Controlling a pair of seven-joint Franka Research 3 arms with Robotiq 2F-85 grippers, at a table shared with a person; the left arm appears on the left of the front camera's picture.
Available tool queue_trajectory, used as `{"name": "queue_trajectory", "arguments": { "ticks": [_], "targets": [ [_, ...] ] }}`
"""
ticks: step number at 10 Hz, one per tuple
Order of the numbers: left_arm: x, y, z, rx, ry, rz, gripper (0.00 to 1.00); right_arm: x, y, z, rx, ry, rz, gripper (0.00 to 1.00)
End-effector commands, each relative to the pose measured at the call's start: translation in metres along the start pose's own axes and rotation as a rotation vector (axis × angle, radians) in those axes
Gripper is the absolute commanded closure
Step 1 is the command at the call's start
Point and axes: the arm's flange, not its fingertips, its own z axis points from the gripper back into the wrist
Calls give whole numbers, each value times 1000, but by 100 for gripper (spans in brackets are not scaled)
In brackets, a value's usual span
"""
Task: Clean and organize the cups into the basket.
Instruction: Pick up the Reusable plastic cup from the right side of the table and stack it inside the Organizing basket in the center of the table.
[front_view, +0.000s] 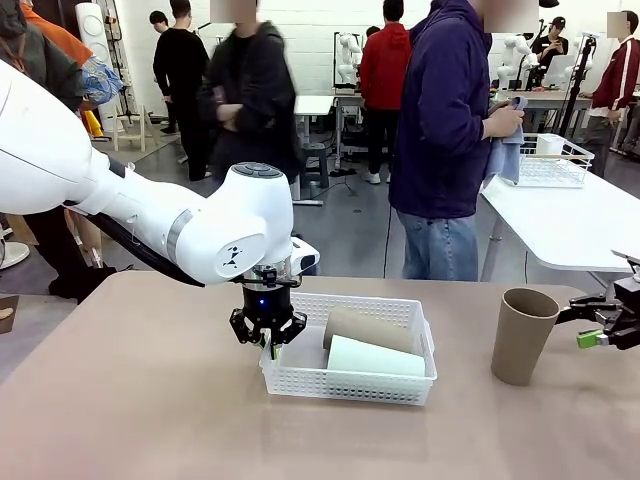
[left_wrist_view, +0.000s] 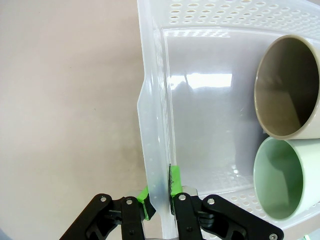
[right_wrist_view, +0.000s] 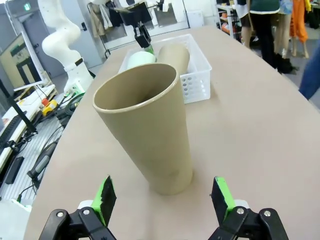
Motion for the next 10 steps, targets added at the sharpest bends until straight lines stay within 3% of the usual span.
{"name": "queue_trajectory", "arguments": {
  "ticks": [1, 4, 10],
  "targets": [
    [-2, 1, 2, 0, -6, -3, 100, 2, -6, -7, 33, 30, -10, 0],
    [-2, 1, 2, 0, -6, -3, 100, 0, -9, -18, 29, 57, 101, 0],
    [-2, 1, 2, 0, -6, -3, 100, -2, -17, -43, 76, 77, 154, 0]
  ]
}}
